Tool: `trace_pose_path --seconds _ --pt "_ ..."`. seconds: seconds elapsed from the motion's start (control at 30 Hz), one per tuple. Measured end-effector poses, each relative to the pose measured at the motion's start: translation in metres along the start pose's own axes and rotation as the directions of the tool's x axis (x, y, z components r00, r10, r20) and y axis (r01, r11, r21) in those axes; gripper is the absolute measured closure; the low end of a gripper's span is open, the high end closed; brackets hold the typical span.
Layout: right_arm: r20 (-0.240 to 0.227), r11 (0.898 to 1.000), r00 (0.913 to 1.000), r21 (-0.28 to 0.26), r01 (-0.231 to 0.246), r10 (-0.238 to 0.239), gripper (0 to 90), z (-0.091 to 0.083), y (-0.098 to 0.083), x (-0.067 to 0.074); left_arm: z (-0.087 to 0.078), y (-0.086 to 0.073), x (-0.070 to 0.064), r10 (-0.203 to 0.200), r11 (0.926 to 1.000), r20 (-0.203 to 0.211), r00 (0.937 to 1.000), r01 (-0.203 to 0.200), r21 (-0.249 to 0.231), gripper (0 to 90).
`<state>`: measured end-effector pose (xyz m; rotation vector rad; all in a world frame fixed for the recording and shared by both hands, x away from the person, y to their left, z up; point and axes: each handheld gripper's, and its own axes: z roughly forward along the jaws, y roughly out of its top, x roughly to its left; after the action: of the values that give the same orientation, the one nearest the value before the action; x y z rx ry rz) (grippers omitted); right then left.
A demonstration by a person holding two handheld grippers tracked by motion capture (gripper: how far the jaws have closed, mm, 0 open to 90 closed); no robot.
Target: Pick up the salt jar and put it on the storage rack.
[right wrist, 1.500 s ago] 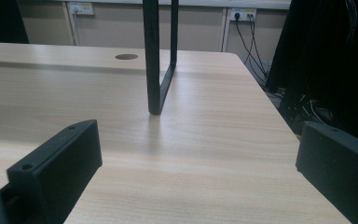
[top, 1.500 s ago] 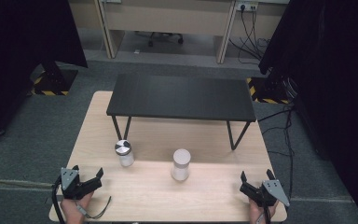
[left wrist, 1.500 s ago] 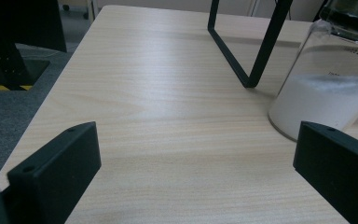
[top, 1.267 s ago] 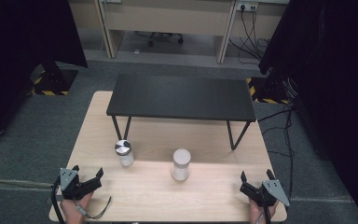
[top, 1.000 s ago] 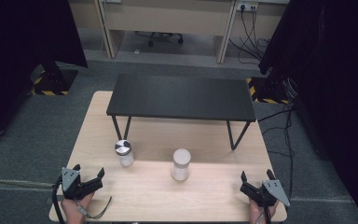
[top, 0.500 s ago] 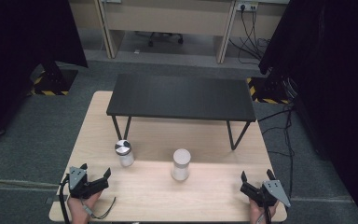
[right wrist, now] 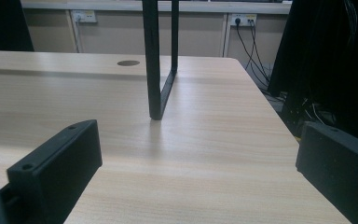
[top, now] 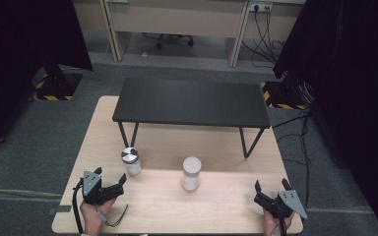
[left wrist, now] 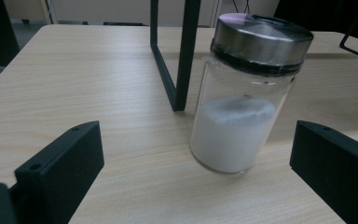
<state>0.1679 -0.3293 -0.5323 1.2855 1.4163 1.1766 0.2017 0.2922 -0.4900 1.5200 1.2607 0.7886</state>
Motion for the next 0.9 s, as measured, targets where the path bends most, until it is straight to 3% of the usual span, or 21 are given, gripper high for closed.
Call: trace_pose_path --seconds 0.5,0.7,0.9 --pt "0.000 1.000 1.0000 -0.012 -0.008 0.008 0.3 -0.001 -0.002 -0.001 0.017 0.013 -0.015 0.042 0.9991 0.037 0.9984 -0.042 -0.001 4.7" --pt "-0.001 1.000 0.9999 -0.015 -0.010 0.010 0.3 -0.001 -0.002 -0.001 0.029 0.020 -0.022 0.066 0.9976 0.056 0.9962 -0.067 0.019 6.9" --pt "-0.001 1.000 0.9999 -0.019 -0.013 0.013 0.3 -0.002 -0.003 -0.001 0.037 0.027 -0.024 0.075 0.9962 0.049 0.9960 -0.077 0.041 12.8"
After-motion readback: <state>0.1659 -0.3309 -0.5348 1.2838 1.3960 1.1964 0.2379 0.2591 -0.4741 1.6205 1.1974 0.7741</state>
